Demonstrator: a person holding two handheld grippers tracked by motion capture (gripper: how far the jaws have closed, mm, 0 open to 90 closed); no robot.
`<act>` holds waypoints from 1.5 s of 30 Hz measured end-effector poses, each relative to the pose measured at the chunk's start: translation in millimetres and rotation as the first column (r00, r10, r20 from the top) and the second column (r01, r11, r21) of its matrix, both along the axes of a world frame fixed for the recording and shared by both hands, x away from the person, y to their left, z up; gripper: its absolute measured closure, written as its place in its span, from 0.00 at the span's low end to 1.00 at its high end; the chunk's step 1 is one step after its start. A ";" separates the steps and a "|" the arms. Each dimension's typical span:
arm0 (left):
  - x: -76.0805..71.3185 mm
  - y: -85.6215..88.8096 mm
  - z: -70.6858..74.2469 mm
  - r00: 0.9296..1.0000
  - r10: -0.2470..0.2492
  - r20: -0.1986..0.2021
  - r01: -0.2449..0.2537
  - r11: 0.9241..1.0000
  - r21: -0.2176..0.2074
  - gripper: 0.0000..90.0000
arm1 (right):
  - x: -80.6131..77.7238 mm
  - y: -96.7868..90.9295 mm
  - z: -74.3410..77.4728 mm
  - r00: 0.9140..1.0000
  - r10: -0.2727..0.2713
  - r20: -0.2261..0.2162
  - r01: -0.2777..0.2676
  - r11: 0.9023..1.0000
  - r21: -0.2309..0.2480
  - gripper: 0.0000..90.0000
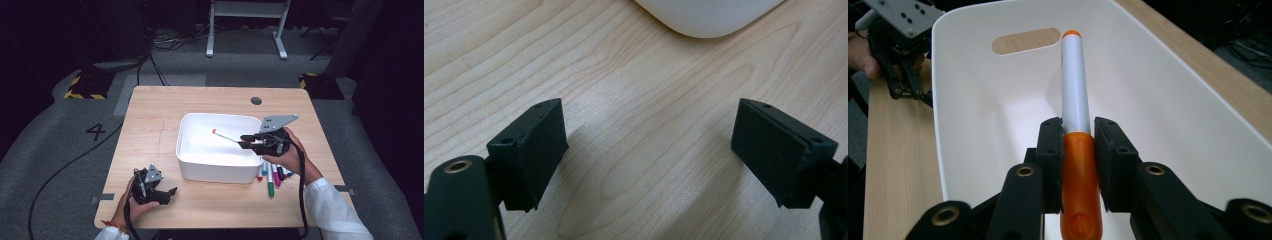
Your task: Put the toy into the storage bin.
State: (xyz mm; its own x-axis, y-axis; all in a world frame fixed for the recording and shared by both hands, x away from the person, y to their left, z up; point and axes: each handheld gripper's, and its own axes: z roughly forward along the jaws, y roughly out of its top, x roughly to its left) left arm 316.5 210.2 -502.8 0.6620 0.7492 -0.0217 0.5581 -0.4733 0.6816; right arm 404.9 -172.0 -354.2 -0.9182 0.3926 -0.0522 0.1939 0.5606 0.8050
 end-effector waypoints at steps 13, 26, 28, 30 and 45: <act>-0.3 0.2 -0.2 1.000 -0.003 -0.005 0.003 1.000 -0.005 0.16 | -0.1 20.0 -18.0 0.993 0.097 -0.073 -0.103 0.991 -0.082 0.83; -0.3 0.1 -0.2 1.000 -0.003 -0.004 0.003 1.000 -0.005 0.16 | -0.4 25.7 -23.3 0.992 0.097 -0.084 -0.107 0.987 -0.122 0.78; -0.4 0.1 -0.2 1.000 -0.002 -0.004 0.002 1.000 -0.006 0.16 | -0.5 22.2 -21.2 0.994 0.083 -0.078 -0.091 0.990 -0.106 0.76; -0.5 0.2 -0.2 1.000 -0.003 -0.008 0.003 1.000 -0.007 0.16 | -0.7 17.8 -18.2 0.996 0.051 -0.068 -0.056 0.995 -0.086 0.74; -0.6 0.1 -0.3 1.000 -0.002 -0.007 0.002 1.000 -0.007 0.16 | -9.9 -41.1 16.5 0.990 -0.129 0.047 0.126 0.990 0.059 0.59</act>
State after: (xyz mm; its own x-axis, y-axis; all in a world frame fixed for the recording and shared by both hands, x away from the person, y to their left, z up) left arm 315.9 210.3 -503.1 0.6631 0.7479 -0.0316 0.5619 -0.4694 0.6811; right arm 395.0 -213.1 -337.7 -0.8571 0.5101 -0.0721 0.2191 0.4876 0.8451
